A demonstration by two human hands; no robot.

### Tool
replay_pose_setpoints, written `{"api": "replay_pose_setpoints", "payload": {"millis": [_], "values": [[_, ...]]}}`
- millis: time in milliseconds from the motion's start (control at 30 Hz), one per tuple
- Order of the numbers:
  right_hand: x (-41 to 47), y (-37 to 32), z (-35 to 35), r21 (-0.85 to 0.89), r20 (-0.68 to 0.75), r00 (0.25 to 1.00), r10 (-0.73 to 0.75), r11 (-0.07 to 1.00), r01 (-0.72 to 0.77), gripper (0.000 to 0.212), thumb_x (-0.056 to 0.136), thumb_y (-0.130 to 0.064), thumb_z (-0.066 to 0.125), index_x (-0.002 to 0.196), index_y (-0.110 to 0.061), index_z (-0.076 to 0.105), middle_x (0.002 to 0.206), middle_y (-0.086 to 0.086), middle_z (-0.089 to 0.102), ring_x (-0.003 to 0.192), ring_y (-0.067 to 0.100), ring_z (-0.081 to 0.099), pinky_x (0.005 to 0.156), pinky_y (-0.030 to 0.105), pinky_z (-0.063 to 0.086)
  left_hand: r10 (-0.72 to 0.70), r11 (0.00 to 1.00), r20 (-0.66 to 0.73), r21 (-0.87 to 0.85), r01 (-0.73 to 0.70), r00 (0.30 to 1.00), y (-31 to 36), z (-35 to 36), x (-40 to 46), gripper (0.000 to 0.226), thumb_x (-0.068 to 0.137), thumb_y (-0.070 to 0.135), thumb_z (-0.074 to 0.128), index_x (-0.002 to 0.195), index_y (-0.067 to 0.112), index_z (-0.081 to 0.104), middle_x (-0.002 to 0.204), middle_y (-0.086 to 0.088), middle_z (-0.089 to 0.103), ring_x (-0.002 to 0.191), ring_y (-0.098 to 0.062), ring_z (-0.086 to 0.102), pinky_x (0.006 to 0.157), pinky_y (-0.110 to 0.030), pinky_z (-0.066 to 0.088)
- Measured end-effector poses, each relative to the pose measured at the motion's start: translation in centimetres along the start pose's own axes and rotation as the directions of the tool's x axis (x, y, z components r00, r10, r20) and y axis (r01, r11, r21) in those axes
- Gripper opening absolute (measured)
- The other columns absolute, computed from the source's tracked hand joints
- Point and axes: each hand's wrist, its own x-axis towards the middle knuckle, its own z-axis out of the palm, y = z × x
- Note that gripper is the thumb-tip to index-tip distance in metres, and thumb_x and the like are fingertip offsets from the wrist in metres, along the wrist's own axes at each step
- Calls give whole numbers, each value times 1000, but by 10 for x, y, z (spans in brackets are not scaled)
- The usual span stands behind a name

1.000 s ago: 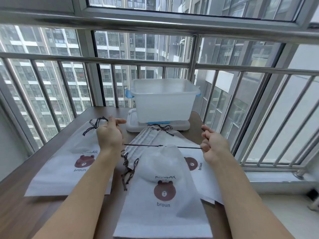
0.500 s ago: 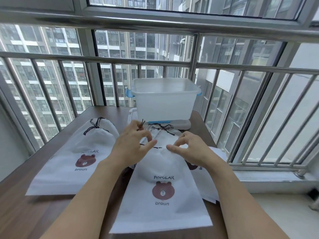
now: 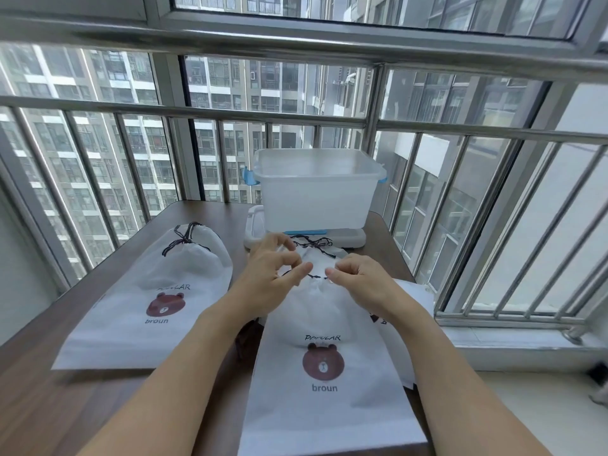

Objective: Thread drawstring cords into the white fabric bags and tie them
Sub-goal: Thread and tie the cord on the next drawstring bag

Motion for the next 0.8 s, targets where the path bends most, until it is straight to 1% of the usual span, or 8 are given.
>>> {"api": "replay_pose_setpoints", "payload": {"millis": [133,233,300,367,467,600,667,800], "values": [[1,3,1,-42,-47,997,-54,998,52,46,92,-39,69,50,-21,62,104,-11,63,95,5,61,86,34,44,88,992,-67,-80,-94,994,3,-3,2,41,83,61,59,58,29,66,139,32,45,146,1,17,117,-34,11],[0,3,2,-119,-67,994,-86,990,78,43,91,-42,68,51,-27,67,114,-20,62,112,1,56,97,37,39,115,948,9,-300,-107,993,11,-4,0,37,92,44,65,63,23,72,120,18,69,136,1,42,115,-31,27],[-1,0,2,-75,-85,990,-114,991,108,44,95,-34,69,53,-21,66,106,-16,66,101,-1,59,87,24,43,98,895,62,-441,-61,993,18,-4,-2,36,93,37,58,74,13,76,95,10,76,111,-8,65,103,-31,43],[-3,-4,2,-24,-112,982,-151,988,150,44,96,-26,68,54,-17,61,84,-12,66,78,2,59,71,18,41,61,856,78,-517,-11,995,22,-3,-3,35,95,34,54,80,11,75,87,4,77,94,-13,70,94,-26,49],[-3,-7,2,16,-124,979,-161,986,164,49,100,-22,60,54,-16,46,54,-10,44,53,8,38,56,24,30,-5,828,64,-559,40,998,19,2,0,31,101,22,48,90,7,72,87,1,74,91,-13,68,90,-21,49],[-4,-13,3,305,-100,987,-124,941,149,50,107,-24,49,59,-16,36,54,-5,28,53,14,22,51,26,20,-75,772,91,-625,115,993,17,8,3,33,105,9,40,90,10,69,81,5,71,86,-9,65,87,-20,48],[-5,-14,3,359,-78,992,-97,926,119,48,107,-24,49,60,-15,43,53,-6,29,50,10,22,48,21,20,-109,752,97,-642,146,989,18,9,2,32,105,9,41,90,9,69,79,5,70,83,-7,64,85,-18,48],[-4,-12,5,264,-148,988,-54,960,92,27,98,-19,65,73,-8,66,49,-4,38,42,8,27,44,19,25,-179,732,92,-652,195,980,24,7,-1,28,103,20,50,90,11,73,75,3,67,74,-6,60,73,-14,48]]}}
